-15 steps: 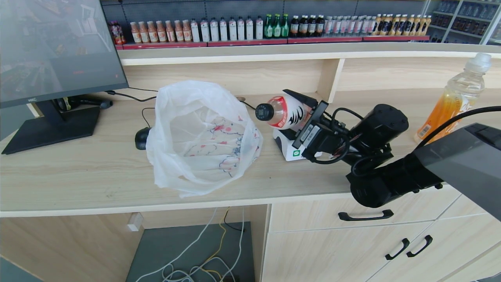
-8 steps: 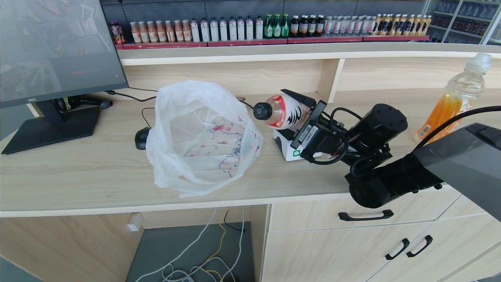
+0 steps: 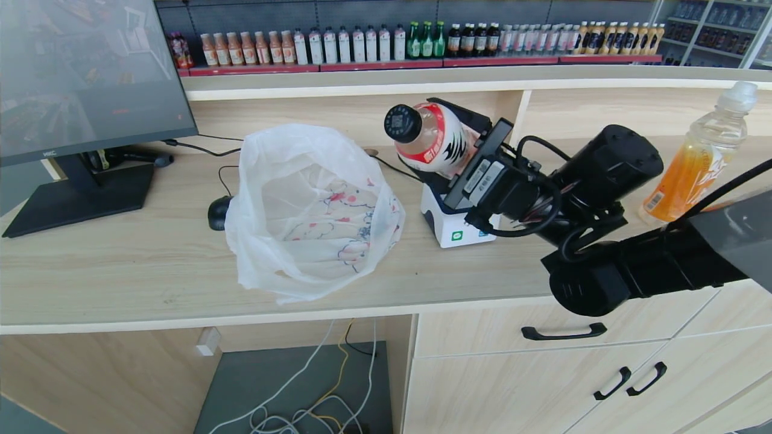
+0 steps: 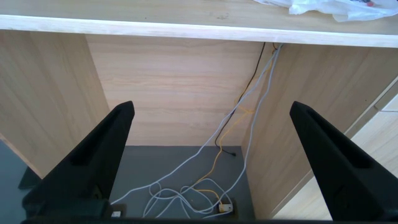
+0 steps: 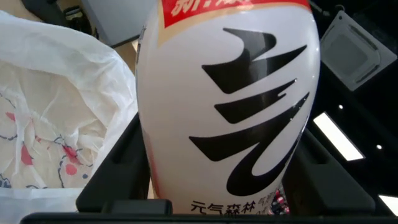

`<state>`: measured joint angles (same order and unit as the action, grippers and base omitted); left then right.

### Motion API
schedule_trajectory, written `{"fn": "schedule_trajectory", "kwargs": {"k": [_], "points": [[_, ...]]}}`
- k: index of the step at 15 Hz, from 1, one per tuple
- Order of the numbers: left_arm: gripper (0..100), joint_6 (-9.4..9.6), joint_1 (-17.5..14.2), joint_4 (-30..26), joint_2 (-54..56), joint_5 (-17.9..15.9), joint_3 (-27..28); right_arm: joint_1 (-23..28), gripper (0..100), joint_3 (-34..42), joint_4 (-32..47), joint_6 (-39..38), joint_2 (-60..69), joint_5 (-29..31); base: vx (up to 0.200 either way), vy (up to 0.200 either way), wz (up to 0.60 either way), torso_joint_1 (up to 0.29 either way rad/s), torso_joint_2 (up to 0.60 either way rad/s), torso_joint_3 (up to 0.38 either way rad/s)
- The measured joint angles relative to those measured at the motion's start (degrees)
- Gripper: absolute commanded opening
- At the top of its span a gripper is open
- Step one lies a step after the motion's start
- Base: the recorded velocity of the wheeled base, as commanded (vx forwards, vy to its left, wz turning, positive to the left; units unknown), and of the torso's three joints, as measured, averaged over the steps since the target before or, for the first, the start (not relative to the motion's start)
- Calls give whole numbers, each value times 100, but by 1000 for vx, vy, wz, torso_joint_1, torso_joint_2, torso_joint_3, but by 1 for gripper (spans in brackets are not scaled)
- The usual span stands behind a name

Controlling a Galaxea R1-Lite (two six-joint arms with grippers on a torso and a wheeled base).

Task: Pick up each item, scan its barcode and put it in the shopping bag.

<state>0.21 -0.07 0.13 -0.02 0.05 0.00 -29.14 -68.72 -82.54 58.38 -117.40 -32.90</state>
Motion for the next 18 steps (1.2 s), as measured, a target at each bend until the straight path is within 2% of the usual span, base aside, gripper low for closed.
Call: {"fn": "schedule_trajectory", "kwargs": {"k": [3,7,11,13,15,18], "points": [[100,1,0,2,0,2,0,-173,0,28,315,-107,389,107,0,0,0,0,0,0],[100,1,0,2,0,2,0,-413,0,412,361,-438,1009,661,0,0,0,0,0,0],[100,1,0,2,0,2,0,-586,0,955,396,-1150,1713,1421,0,0,0,0,0,0],[100,1,0,2,0,2,0,-661,0,1239,561,-1512,2054,1618,0,0,0,0,0,0],[100,1,0,2,0,2,0,-678,0,1757,700,-2114,2363,1785,0,0,0,0,0,0],[100,1,-2,2,0,2,0,-639,0,2415,730,-3649,2675,2606,0,0,0,0,0,0]]}}
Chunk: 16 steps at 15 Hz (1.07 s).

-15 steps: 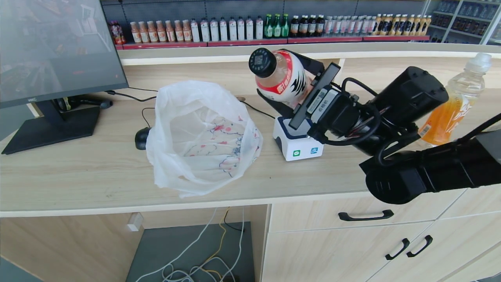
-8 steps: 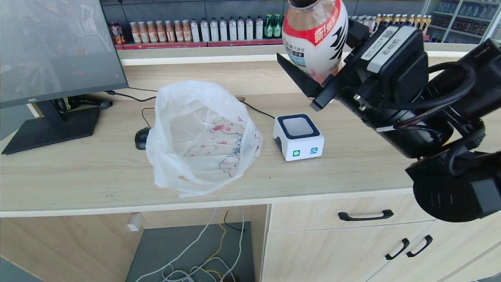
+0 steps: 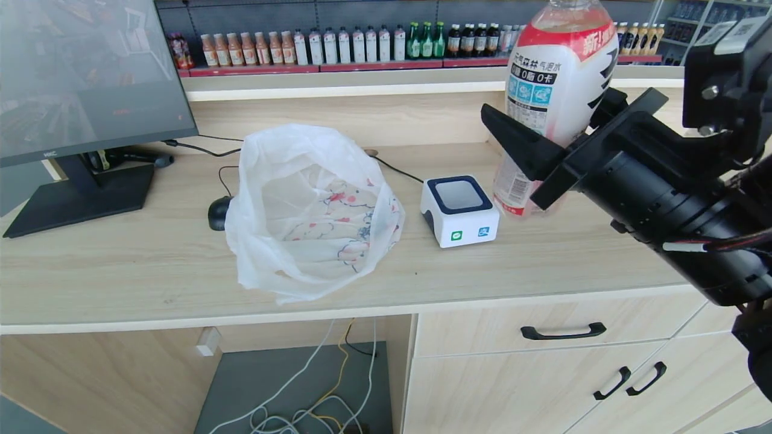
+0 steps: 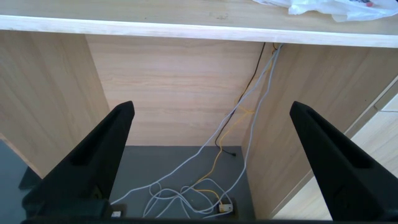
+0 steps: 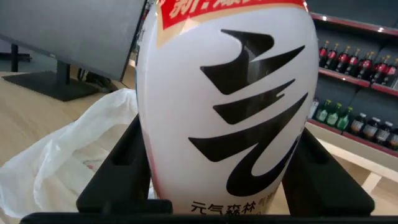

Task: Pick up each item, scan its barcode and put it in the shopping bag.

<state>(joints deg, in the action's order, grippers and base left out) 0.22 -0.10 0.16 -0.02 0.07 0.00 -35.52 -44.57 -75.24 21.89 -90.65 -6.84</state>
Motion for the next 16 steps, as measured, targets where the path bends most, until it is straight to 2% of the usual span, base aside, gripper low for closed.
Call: {"fn": "schedule_trajectory", "kwargs": {"k": [3,6,10,16], "points": [[100,0,0,0,0,0,0,293,0,179,0,-945,93,444,0,0,0,0,0,0],[100,2,5,0,0,0,0,468,0,279,-263,-1353,41,1252,0,0,0,0,0,0],[100,5,2,0,0,-2,0,278,0,695,-552,-1643,20,1397,0,0,0,0,0,0],[100,0,2,0,0,0,0,407,0,1097,-666,-1743,11,1419,0,0,0,0,0,0]]}}
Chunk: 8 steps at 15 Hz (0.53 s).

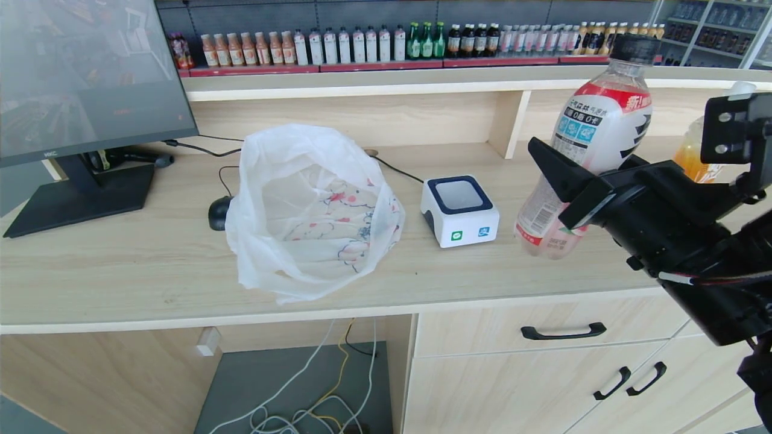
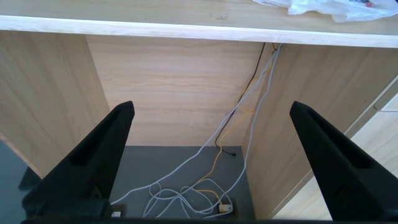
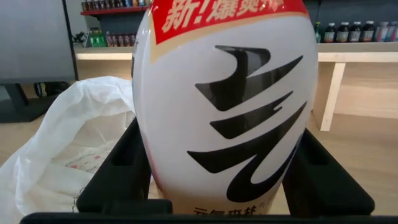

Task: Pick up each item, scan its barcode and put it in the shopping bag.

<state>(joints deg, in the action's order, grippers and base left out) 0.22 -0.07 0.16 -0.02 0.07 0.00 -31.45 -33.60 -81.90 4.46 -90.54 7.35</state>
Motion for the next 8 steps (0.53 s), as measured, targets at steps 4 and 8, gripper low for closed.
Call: {"fn": "schedule_trajectory", "kwargs": {"k": [4,8], "points": [[100,-12,0,0,0,-5,0,15,0,11,-24,-129,-56,11,0,200,0,1,1,2],[100,-22,2,0,0,0,0,-11,0,9,-55,-182,-108,-18,0,200,0,4,0,2]]}}
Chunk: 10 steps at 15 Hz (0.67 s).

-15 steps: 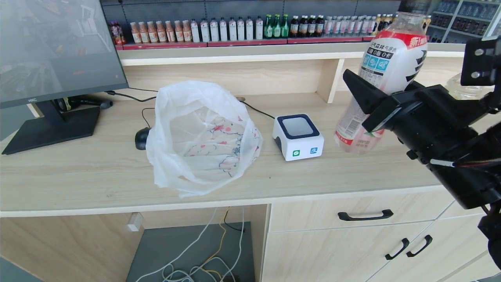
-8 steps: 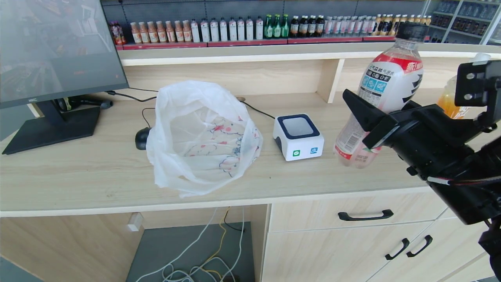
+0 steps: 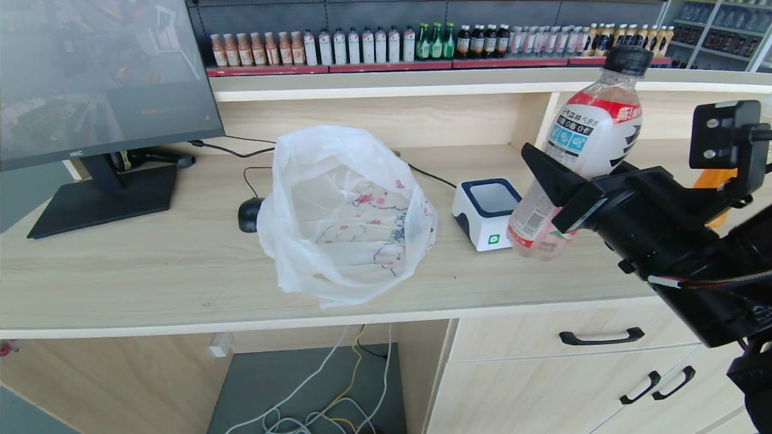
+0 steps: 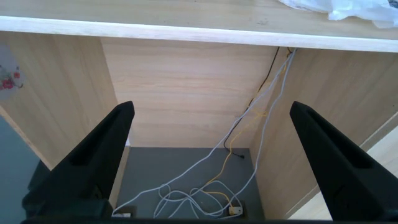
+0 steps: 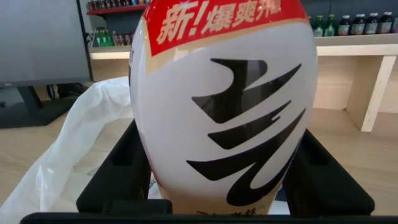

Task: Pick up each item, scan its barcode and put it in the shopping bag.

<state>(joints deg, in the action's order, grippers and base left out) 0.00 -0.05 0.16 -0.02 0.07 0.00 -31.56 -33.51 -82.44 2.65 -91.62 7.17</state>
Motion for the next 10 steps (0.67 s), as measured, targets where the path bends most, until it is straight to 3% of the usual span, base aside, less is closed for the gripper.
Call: {"fn": "schedule_trajectory", "kwargs": {"k": [8,10], "points": [[100,0,-2,-2,0,0,0,0,0,-9,-5,-27,-18,-2,0,200,0,4,4,2],[100,16,-2,-2,0,2,0,1,0,-61,0,-35,-16,-15,0,0,0,0,0,0]]}}
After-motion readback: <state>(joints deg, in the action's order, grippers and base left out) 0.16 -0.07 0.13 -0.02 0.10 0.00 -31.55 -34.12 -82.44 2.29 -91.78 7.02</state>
